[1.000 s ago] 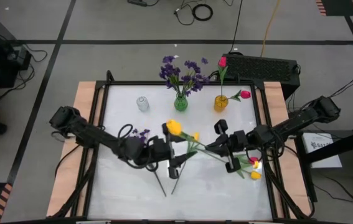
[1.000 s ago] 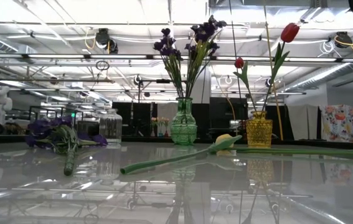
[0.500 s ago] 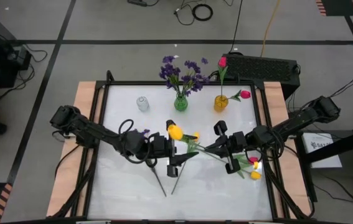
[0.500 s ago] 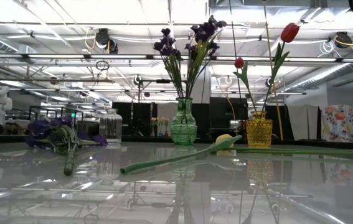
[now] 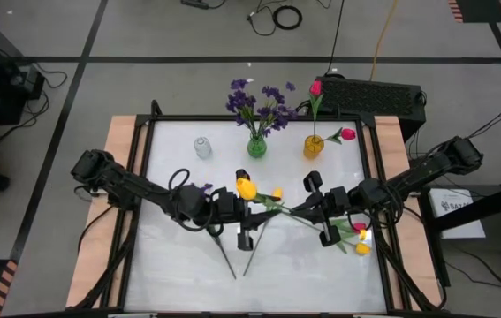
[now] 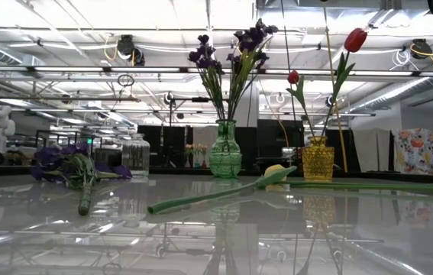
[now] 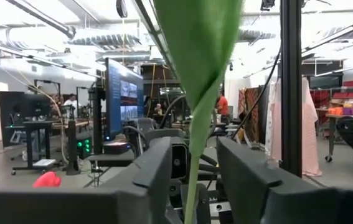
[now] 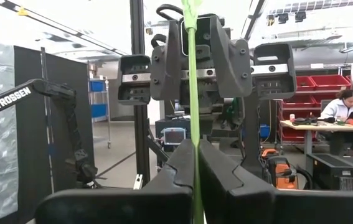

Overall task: Sort flowers into vase by color
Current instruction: Put the left yellow flower into the transparent vase

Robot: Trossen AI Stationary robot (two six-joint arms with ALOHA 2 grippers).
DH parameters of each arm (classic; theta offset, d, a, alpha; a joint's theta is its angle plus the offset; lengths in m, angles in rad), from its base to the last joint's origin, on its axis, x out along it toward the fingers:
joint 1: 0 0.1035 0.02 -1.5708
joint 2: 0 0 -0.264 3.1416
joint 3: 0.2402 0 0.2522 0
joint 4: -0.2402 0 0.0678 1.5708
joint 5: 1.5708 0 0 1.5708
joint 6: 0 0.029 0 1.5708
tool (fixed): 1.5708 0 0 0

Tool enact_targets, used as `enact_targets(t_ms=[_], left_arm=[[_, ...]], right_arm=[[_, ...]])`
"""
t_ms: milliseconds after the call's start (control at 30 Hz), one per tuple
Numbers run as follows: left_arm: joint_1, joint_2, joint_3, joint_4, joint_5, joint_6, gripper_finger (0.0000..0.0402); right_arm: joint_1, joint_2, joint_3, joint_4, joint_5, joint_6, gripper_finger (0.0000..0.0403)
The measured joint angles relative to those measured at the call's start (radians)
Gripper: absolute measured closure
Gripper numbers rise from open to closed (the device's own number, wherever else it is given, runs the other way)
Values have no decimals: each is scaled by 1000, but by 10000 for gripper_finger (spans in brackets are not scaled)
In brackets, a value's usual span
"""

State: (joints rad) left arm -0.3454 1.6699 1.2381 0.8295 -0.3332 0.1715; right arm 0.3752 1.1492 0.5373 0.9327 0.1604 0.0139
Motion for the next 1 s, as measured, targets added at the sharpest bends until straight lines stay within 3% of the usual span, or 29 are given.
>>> enact_targets(t_ms=[300,500,767,1000], left_arm=[[4,-2,0,-4,0,1,333],[5,-45,0,-102,1,-7,392],[24,-181,0,-393,-19,-8,398],[125,-409,-66,-692,-133,-82,400]], right_arm=[[0,0,0,-2,0,0,402],[0,0,0,-3,0,9,393],[-4,0,0,-62,4,49,297],[-8,0,0,-83,31,52,226]])
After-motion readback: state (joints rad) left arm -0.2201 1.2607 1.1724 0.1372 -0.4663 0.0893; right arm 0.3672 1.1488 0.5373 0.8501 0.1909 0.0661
